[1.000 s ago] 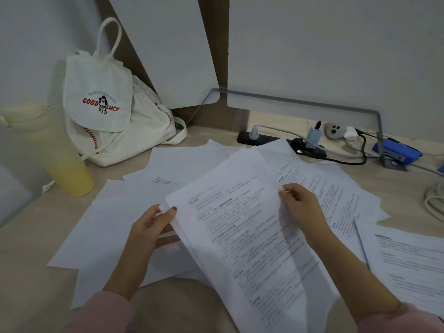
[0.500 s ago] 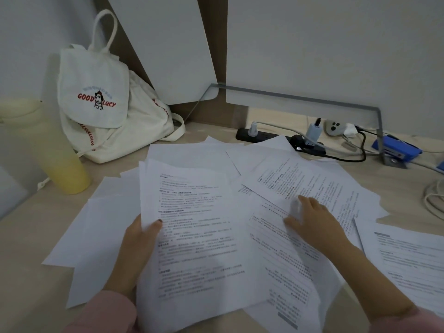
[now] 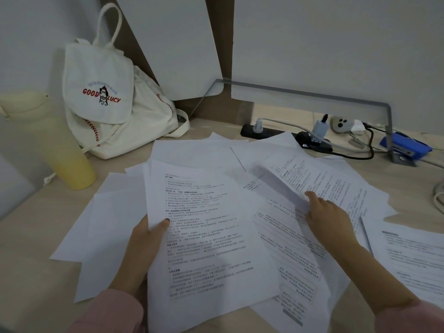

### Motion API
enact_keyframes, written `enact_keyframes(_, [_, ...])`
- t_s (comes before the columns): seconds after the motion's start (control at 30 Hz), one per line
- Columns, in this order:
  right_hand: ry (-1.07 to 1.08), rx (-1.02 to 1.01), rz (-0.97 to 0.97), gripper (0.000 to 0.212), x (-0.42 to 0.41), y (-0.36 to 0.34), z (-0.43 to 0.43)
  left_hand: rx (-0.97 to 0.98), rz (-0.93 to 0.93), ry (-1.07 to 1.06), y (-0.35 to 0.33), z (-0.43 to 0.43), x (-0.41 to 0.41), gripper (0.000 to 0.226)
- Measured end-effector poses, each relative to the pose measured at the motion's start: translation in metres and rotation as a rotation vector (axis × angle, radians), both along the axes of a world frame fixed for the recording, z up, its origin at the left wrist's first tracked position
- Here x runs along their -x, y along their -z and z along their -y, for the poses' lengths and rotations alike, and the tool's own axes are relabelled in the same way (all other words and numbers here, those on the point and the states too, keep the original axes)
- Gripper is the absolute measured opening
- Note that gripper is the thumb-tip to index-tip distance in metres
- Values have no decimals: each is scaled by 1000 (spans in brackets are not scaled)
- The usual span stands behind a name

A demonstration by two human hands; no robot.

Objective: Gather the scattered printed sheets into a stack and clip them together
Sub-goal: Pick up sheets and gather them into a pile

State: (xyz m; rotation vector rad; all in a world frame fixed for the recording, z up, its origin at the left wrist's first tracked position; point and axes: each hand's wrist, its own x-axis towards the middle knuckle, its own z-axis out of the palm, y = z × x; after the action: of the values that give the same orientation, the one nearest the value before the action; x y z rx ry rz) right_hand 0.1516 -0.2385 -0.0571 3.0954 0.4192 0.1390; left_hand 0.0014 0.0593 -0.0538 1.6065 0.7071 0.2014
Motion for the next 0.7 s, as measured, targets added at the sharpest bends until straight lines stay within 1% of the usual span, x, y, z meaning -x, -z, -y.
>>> enact_keyframes(0.07, [75,-160,1,31,-1,-5,0,-7,24,0,0,2,0,22])
enact_keyframes(0.13, [117,-320,8,32,0,-9,-5,-36,41,-24,3,3,-1,32])
enact_keyframes(0.23, [74,-504,38,30,11,-22,-26,-58,96,-68,5,5,-3,57])
enact_keyframes(0.3, [14,-616,40,26,23,-35,-45,-62,115,-65,3,10,-2,65])
enact_keyframes(0.37, [-49,-698,-8,24,36,-46,-64,-114,115,-23,5,13,-1,58])
enact_keyframes(0.47, [-142,-773,-94,25,54,-49,-93,-192,100,21,9,14,-1,37])
enact_keyframes(0.53, [-208,-792,-163,27,63,-43,-111,-167,111,10,9,15,-1,28])
enact_keyframes(0.6, [-254,-808,-241,28,70,-32,-125,-102,111,4,4,19,-1,20])
enact_keyframes(0.7, [-269,-846,-369,30,81,-19,-139,5,77,10,-3,24,-5,20])
